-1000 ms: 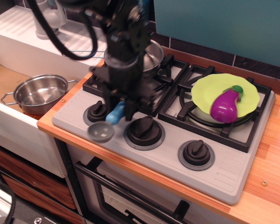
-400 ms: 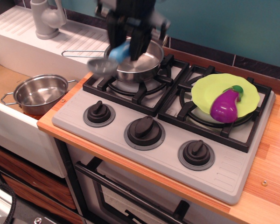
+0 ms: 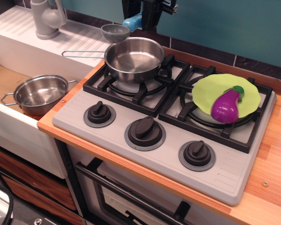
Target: Put eggplant on plate and spoon in pot or pan on stove
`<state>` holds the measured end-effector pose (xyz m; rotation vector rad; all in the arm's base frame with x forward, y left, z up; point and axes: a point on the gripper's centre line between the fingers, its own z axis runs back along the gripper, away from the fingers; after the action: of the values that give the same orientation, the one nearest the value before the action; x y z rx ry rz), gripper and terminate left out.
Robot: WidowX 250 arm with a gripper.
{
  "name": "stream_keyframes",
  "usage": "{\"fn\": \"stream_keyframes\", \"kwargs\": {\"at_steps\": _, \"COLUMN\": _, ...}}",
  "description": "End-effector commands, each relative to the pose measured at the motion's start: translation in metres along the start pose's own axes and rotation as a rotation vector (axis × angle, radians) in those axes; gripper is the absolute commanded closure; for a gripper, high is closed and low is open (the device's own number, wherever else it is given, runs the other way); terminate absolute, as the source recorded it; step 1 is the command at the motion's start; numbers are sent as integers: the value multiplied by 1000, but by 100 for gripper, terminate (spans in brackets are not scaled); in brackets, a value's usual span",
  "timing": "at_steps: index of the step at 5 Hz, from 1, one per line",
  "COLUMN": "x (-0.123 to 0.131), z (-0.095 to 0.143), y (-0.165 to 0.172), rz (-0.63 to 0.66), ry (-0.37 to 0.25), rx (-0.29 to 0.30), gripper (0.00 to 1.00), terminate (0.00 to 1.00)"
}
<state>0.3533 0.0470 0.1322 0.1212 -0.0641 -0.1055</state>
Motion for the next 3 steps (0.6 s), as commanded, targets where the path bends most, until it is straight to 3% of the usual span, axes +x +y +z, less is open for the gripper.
{"fn": "stream_keyframes", "kwargs": {"at_steps": 1, "x": 41, "z": -11, "y": 14, "rz": -20, "ry": -97, "rx": 3, "gripper": 100, "terminate": 0}}
{"fn": "stream_keyframes", "kwargs": {"at_steps": 2, "x": 45, "z": -25, "y": 13, "rz": -24, "ry": -116, "rx": -11, "gripper": 100, "terminate": 0}}
{"fn": "stream_keyframes", "kwargs": {"at_steps": 3, "x": 43, "z": -34, "y": 10, "rz": -25, "ry": -128, "rx": -12, "gripper": 0, "terminate": 0}}
